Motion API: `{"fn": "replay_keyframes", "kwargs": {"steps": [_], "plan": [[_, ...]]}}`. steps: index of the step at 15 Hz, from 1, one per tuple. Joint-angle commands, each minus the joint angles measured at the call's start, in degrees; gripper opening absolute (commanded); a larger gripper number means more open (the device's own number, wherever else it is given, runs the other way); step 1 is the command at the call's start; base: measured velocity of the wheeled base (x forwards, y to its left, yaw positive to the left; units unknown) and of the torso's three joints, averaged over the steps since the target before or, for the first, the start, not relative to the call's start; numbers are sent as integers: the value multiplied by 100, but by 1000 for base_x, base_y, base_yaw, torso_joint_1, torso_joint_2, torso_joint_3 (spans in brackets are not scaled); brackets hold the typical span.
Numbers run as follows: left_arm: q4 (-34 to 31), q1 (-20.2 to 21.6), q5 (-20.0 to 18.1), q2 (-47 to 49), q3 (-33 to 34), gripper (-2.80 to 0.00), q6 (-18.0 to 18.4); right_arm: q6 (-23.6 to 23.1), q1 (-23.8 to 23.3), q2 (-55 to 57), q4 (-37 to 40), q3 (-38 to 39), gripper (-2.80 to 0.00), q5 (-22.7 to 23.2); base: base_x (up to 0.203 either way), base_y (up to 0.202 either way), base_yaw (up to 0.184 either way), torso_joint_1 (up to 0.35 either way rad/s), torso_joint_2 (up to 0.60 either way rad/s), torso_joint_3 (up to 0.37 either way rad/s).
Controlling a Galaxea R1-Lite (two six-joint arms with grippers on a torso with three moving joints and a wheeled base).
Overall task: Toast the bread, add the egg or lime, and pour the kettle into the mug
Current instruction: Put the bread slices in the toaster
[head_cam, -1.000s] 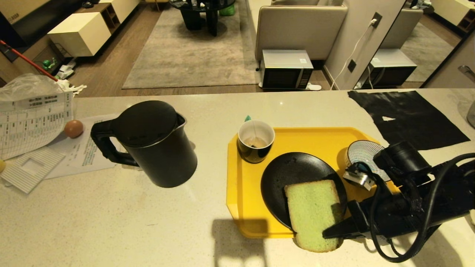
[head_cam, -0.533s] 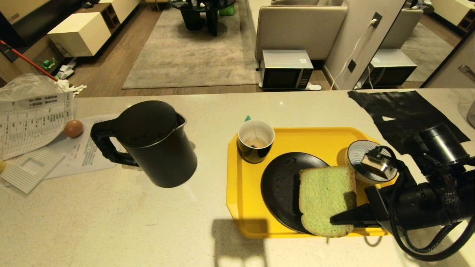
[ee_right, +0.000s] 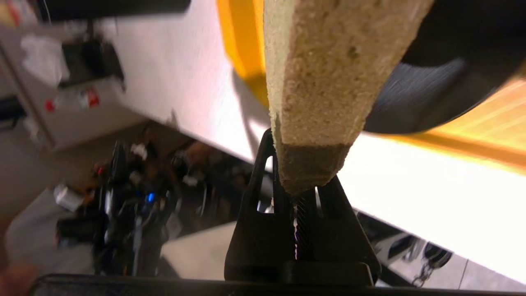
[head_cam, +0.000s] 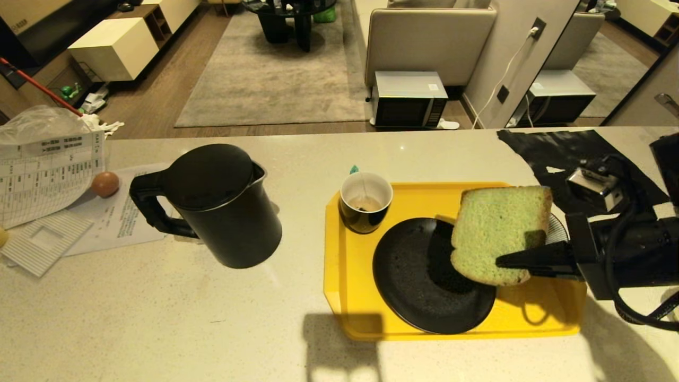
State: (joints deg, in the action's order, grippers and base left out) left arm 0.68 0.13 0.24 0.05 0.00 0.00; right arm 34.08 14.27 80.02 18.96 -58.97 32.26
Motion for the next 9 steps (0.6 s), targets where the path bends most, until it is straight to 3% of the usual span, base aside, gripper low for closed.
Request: {"fn": "replay_keyframes", "kwargs": {"steps": [1, 6, 9], "plan": [[2, -5, -3, 4, 0, -280, 0, 20, -374, -131, 11, -266, -280, -100, 0, 0, 0, 0, 0, 0], [2, -5, -5, 4, 0, -280, 0, -1, -1318, -259, -85, -747, -280, -338, 0, 0, 0, 0, 0, 0], [2, -5, 2, 4, 0, -280, 0, -289, -1427, -383, -430, -741, -280, -837, 0, 0, 0, 0, 0, 0]]}}
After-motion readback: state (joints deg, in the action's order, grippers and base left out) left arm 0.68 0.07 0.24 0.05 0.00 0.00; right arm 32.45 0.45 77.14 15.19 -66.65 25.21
